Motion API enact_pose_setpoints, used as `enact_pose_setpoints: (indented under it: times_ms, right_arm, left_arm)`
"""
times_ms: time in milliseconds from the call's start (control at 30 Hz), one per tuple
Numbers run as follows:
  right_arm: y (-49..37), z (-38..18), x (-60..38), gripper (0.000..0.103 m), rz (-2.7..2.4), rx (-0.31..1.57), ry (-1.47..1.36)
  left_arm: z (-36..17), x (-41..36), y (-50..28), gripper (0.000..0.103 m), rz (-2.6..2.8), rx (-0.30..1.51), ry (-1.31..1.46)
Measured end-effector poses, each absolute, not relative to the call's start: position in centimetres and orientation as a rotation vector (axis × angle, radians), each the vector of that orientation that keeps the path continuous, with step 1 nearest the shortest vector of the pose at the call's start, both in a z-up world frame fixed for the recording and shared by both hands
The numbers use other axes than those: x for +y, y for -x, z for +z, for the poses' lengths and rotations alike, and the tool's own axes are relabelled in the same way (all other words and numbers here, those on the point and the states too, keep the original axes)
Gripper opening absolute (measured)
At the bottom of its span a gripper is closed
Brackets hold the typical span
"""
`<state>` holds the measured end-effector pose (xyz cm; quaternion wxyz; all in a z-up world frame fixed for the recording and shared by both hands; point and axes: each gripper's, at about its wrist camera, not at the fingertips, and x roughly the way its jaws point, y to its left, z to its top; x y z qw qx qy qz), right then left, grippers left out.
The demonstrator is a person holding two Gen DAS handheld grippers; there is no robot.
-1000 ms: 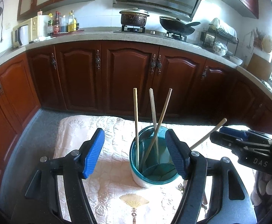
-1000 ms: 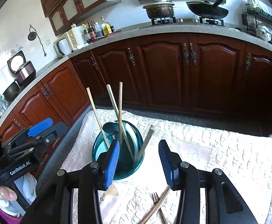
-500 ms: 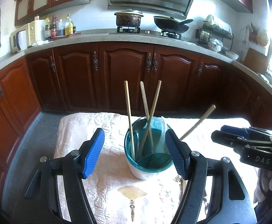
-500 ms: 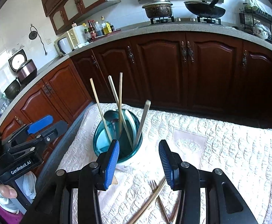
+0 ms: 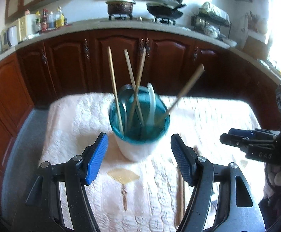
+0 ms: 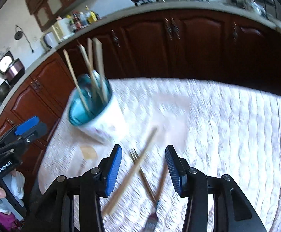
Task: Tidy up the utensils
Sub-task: 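Move both open tools back over the remaining chopsticks and forks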
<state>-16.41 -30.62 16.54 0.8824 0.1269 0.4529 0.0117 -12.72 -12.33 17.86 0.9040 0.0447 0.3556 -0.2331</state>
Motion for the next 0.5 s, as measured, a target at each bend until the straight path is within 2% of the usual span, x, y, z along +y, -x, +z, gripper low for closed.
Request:
enact_pose_setpoints:
  times_ms: [133, 267, 500]
  right_arm:
    - [17.7, 13.2, -31.8, 0.045, 0.009, 1.004, -0.290]
    - [18.1, 10.5, -32.3, 0.037, -0.004, 1.048, -0.314]
    - [17.8, 8.5, -31.6, 0.035, 0.029, 1.070, -0.353]
  left_arm:
    - [15.3, -13.2, 13.3, 0.068, -0.527, 0.808, -0.099]
    - [12.9, -14.6, 14.0, 0.066, -0.575, 0.873, -0.105]
    - [8.2, -18.0, 15.3, 0.041, -0.671, 1.011, -0.134]
